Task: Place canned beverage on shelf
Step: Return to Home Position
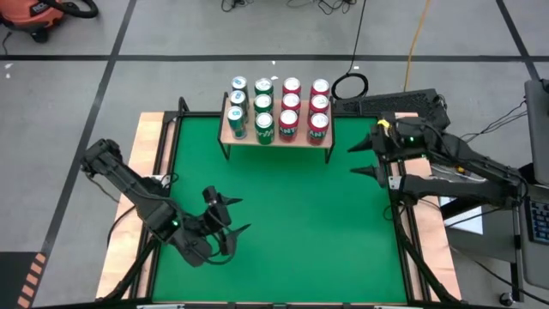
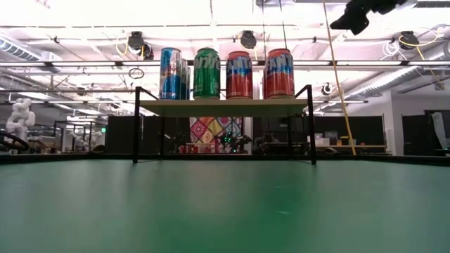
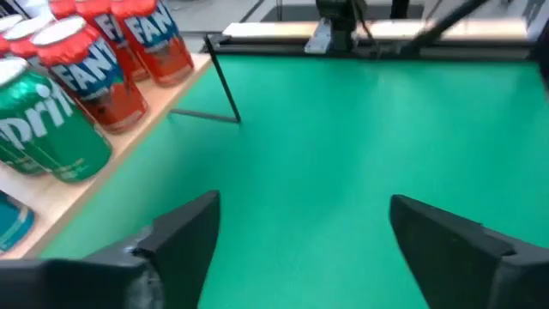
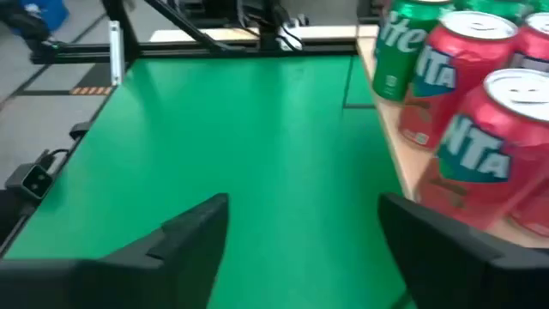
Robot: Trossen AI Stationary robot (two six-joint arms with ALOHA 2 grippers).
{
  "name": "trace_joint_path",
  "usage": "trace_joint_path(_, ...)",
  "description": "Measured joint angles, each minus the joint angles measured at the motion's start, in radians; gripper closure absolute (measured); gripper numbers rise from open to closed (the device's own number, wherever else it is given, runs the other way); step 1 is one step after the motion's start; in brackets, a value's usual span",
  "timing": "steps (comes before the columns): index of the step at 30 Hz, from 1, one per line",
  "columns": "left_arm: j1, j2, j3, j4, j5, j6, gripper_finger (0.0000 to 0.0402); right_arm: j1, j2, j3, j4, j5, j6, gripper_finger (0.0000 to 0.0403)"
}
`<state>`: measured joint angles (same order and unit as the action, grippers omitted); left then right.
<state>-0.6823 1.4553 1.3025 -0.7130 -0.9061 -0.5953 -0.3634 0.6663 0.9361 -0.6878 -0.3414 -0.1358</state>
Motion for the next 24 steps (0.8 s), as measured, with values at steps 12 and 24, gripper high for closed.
trace_joint_path(12, 0.031, -0.033, 0.001, 0.023, -0.054, 0.208, 0.0192, 0.092, -0.107, -0.252, 0.251, 0.001, -0.032, 0.0323)
trace_joint_path(24, 0.1, 0.057, 0.001, 0.132, 0.034, 0.218, 0.0319, 0.124, -0.107, -0.366, 0.399, 0.052, -0.096, 0.04)
